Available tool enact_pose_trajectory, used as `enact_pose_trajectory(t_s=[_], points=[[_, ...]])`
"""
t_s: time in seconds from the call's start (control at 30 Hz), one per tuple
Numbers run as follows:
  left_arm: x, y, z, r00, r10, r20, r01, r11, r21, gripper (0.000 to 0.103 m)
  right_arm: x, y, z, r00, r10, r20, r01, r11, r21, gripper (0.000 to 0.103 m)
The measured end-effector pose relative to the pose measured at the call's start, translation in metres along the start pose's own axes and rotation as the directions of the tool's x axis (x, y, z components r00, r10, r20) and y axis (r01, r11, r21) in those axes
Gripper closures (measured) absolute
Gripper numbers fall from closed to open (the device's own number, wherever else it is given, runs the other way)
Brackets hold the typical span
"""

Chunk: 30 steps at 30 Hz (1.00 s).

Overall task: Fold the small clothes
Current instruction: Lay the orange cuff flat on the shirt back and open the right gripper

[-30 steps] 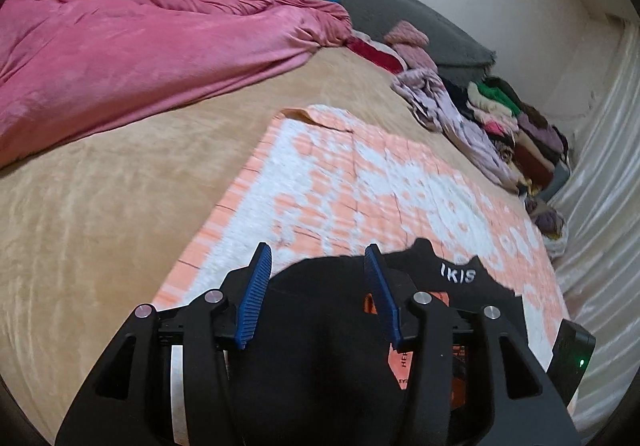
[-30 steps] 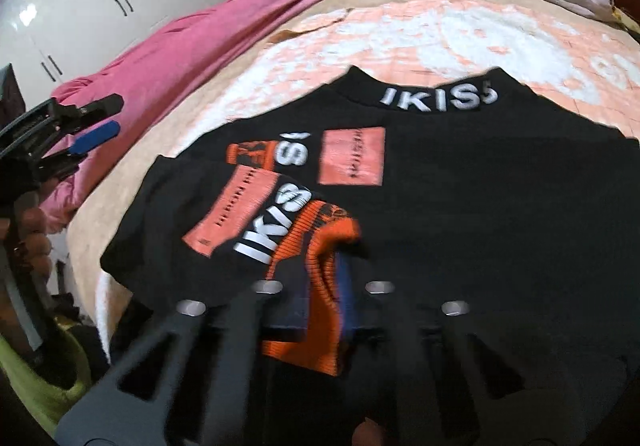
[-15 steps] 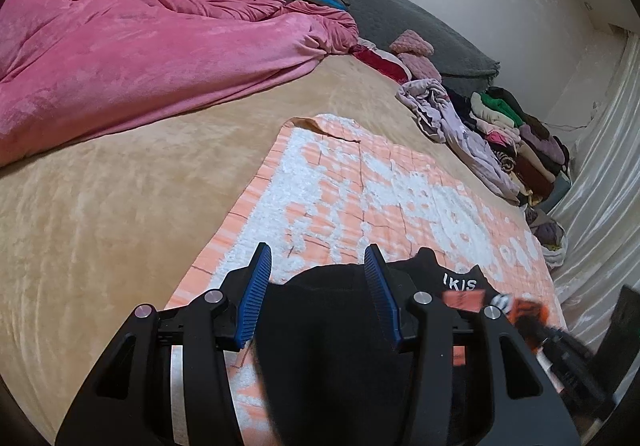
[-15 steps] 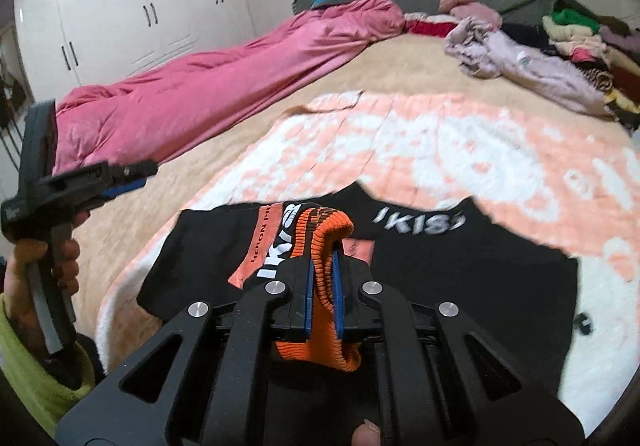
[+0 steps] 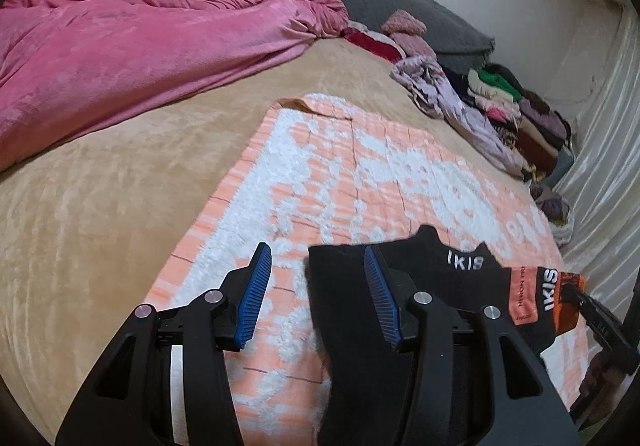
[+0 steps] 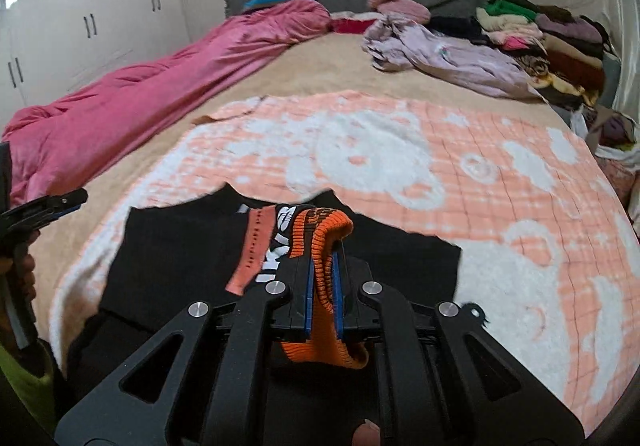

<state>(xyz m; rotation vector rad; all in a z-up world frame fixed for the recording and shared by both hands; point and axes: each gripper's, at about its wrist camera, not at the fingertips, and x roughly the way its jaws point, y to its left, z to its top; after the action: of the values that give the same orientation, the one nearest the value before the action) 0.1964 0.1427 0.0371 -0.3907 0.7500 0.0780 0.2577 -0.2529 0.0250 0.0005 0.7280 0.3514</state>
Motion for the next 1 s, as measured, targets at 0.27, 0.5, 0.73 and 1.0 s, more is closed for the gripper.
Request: enact_pose_trajectory(t_s=[0.27,0.5,0.73,1.0], points=[[0.032,-0.048,-0.029,0.997,0.006,-0.081,0.008,0.986,0.168,0.056,0.011,-0.011,-0.016,0.999,-0.02,-0.043,0.021,0.999,0.028,0.1],[0.062,-0.073,-0.053,0.987,0.064,-0.145,-0.022,0.96,0.279,0.056,0.024,-0.019,-0.022,0.994,-0.06,-0.09,0.063,0.998,0.031,0.1],[0.073,-0.071,-0.06,0.982,0.094,-0.165,-0.041,0.954,0.298,0.054,0.046,-0.023,-0.034,0.978,-0.135,-0.162,0.137,0.991,0.005,0.099],[0.074,-0.07,-0.061,0.982,0.092,-0.165,-0.04,0.955,0.294,0.054,0.045,-0.038,-0.045,0.978,-0.162,-0.13,0.169,0.985,0.045,0.092]])
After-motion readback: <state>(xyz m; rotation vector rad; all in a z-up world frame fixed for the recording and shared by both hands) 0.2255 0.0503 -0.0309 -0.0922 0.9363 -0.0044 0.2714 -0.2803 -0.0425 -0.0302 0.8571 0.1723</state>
